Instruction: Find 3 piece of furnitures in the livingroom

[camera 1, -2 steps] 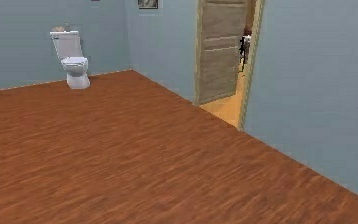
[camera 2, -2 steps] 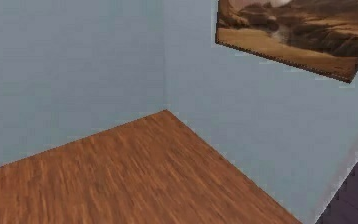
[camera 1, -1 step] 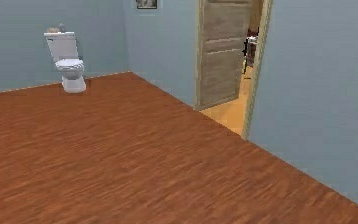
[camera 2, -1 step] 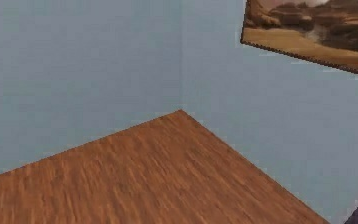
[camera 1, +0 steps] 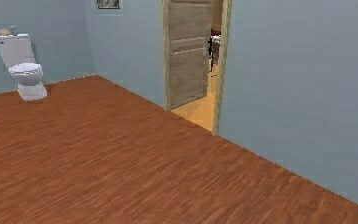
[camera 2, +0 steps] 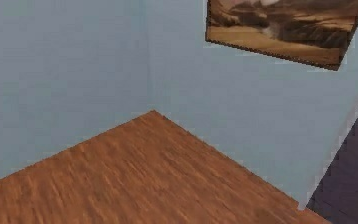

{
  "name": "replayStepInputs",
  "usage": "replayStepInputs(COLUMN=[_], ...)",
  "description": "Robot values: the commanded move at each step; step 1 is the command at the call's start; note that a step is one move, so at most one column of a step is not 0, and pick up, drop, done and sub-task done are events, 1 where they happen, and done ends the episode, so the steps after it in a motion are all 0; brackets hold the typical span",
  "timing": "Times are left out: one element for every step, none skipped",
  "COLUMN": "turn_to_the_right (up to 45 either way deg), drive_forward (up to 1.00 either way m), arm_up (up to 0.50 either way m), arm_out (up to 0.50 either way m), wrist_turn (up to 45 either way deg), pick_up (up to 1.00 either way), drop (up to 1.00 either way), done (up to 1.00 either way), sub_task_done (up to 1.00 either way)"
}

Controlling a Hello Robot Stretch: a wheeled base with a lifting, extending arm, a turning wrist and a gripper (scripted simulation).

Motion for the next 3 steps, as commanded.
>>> replayStepInputs(turn_to_the_right=[0.0, 0.0, 15.0], drive_forward=[1.00, 1.00, 0.00], arm_up=[0.00, 0.00, 0.00], arm_out=[0.00, 0.00, 0.00], wrist_turn=[0.0, 0.0, 0.0], pick_up=[0.00, 0.00, 0.00], drop=[0.00, 0.00, 0.00], done=[0.00, 0.00, 0.00], sub_task_done=[0.00, 0.00, 0.00])
